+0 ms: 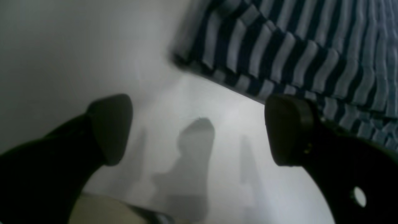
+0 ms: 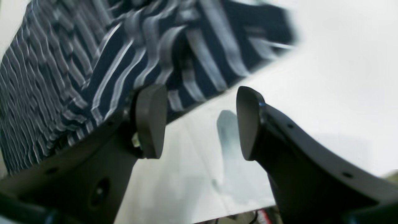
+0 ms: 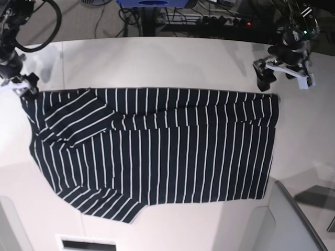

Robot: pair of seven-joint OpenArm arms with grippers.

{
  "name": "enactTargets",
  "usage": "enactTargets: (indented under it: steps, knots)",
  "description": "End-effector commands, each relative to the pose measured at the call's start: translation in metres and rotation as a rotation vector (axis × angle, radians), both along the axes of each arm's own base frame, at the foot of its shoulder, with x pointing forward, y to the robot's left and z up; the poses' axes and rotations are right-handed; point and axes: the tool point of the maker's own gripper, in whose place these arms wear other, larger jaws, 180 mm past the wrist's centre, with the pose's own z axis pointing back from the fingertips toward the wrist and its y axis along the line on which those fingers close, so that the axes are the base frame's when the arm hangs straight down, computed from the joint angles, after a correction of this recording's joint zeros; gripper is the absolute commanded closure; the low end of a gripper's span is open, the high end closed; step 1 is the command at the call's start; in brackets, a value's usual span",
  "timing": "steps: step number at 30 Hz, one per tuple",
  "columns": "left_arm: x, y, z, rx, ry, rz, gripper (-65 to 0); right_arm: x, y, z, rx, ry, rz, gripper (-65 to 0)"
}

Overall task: Layout the t-shirt on the table in an organized manner, then fold the t-shirt properly
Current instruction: 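Open both grippers and raise them off the folded edge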

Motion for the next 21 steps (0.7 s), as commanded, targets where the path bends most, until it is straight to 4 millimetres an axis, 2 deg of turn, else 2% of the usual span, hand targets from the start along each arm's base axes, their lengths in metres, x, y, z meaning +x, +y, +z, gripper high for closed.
enactTargets:
  steps: [1,4,7,9,12,15,20,21]
  knots:
    - [0.003,0.01,0.007,0.003,-0.032,0.011,-65.0,0.007,0.002,0.008,0.001,-0.039,0.015,-33.5]
    - [-0.002,0.008,-0.007,-0.067,-0.023,0.051,-65.0,-0.001,0.002,0.004,0.001,-0.021,0.016,-33.5]
    - [0.001,0.008,-0.008,-0.075,-0.031,0.057,-63.2,-0.005,0.002,0.002,0.0,-0.011,0.017,-33.5]
    - [0.005,0.009,-0.001,-0.063,-0.046,0.05,-53.5,-0.005,0.001,0.003,-0.006,-0.013,0.02,-33.5]
    - [0.013,0.016,0.017,-0.024,-0.095,0.052,-32.6,-0.009,-0.002,0.001,-0.01,0.034,0.056,-33.5]
    - [0.019,0.021,0.021,0.026,-0.095,0.037,-19.7,-0.002,0.008,0.0,-0.017,0.048,0.133,-33.3]
    - [0.036,0.024,0.021,0.083,-0.087,0.019,-19.1,0.002,0.018,-0.001,-0.01,0.049,0.165,-33.3]
    - [0.039,0.024,0.019,0.084,-0.083,0.02,-21.1,0.002,0.018,-0.001,-0.01,0.049,0.165,-33.3]
